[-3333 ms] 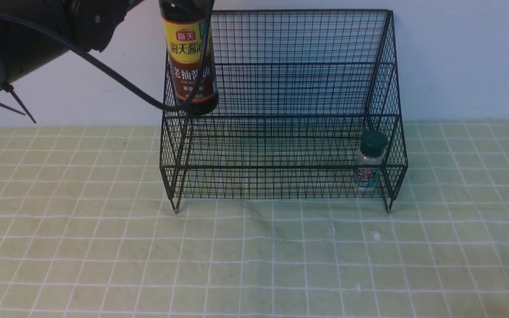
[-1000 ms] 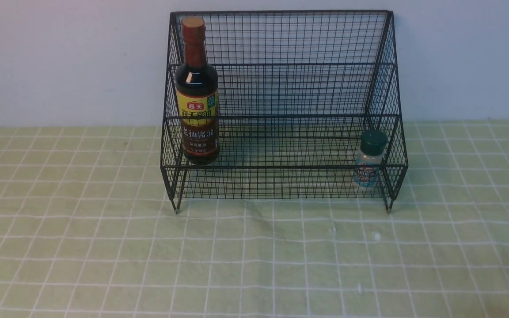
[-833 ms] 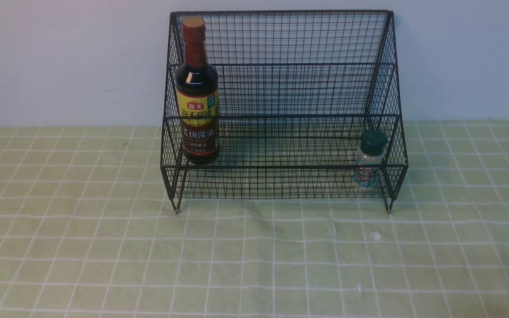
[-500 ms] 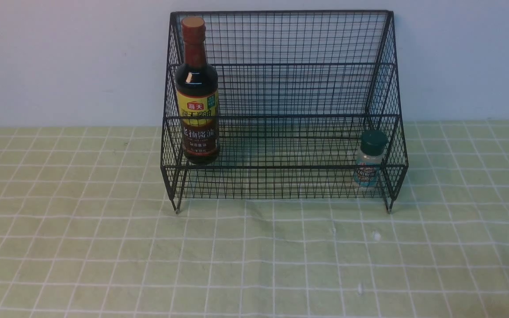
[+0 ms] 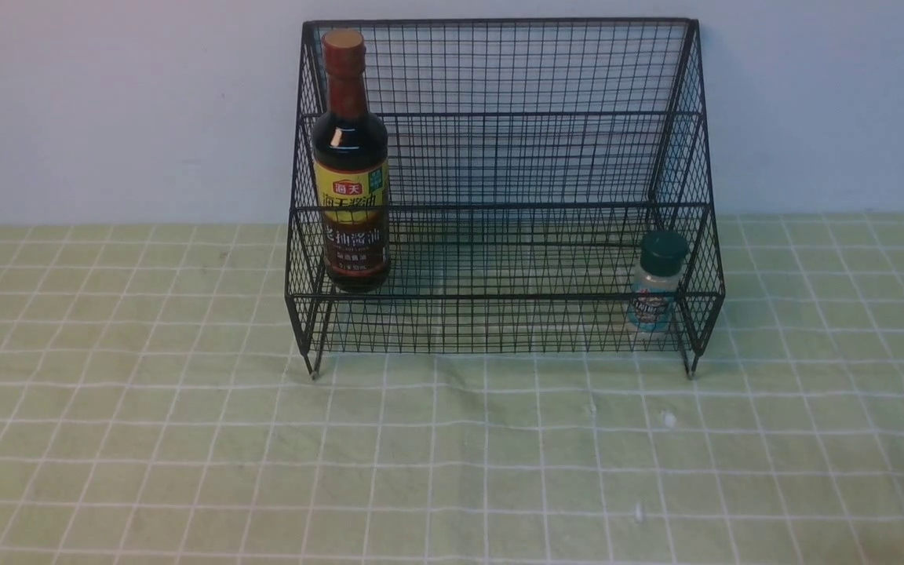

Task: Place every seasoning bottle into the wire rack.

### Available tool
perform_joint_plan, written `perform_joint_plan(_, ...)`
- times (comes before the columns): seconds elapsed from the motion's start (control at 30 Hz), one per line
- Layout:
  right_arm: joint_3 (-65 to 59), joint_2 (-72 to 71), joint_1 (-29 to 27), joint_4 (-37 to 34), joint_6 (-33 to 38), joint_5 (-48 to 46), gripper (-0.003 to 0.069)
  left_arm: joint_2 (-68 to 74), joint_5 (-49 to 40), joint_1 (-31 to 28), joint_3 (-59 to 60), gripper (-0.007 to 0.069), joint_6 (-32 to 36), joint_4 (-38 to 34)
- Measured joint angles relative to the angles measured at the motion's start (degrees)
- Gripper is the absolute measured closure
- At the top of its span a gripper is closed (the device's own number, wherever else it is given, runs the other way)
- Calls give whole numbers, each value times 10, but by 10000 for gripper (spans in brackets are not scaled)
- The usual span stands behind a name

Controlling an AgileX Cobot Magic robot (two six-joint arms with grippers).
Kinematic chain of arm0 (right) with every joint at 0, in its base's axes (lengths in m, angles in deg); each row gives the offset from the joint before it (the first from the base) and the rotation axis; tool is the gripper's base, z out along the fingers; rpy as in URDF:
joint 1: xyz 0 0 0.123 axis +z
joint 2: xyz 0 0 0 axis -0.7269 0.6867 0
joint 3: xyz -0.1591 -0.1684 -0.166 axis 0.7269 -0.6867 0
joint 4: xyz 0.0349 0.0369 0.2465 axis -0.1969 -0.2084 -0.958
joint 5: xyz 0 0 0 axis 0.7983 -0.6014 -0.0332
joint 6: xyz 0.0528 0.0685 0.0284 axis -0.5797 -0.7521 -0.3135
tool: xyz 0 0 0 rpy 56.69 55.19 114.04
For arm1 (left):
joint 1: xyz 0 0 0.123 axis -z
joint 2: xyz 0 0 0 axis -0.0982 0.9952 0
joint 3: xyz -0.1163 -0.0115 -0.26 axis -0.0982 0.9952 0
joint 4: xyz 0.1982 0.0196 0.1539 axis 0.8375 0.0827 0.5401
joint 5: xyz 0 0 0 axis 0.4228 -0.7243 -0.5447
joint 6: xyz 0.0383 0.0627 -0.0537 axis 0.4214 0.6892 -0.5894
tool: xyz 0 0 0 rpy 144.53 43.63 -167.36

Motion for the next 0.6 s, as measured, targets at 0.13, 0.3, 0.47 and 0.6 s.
perform_joint_plan(0.13, 0, 0, 0, 0, 0, 0, 673, 0, 10, -1, 2, 631, -1, 0)
perform_joint_plan(0.3, 0, 0, 0, 0, 0, 0, 673, 0, 11, -1, 3, 631, -1, 0)
perform_joint_plan(0.47, 0, 0, 0, 0, 0, 0, 673, 0, 11, -1, 3, 631, -1, 0)
perform_joint_plan(0.6, 0, 0, 0, 0, 0, 0, 673, 0, 11, -1, 3, 631, -1, 0)
